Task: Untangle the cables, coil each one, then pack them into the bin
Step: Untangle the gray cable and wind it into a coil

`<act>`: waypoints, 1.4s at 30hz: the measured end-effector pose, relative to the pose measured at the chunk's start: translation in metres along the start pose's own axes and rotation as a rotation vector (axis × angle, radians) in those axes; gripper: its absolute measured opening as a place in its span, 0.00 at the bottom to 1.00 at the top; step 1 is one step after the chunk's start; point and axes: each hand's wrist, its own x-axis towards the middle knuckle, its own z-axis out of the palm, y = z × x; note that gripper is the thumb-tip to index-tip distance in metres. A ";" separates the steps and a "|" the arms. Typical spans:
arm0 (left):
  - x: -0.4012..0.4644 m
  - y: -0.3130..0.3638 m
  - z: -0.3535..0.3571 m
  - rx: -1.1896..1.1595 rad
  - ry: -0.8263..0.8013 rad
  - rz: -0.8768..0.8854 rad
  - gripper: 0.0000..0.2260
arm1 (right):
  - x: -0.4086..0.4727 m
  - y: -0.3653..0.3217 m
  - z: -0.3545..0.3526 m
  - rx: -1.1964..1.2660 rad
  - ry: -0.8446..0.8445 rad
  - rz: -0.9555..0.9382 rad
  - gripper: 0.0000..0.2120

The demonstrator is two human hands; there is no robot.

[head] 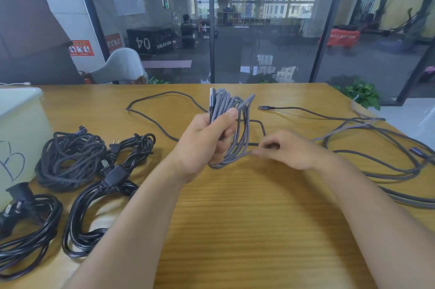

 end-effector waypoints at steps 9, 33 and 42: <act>-0.002 -0.003 0.010 0.304 -0.194 -0.029 0.23 | -0.007 0.014 -0.039 -0.349 0.792 0.112 0.20; 0.006 -0.013 0.019 0.011 0.288 0.028 0.26 | -0.011 -0.083 0.029 0.830 0.301 -0.266 0.12; 0.008 -0.010 -0.007 -0.071 0.500 0.079 0.21 | -0.020 -0.076 0.031 0.310 -0.195 -0.283 0.11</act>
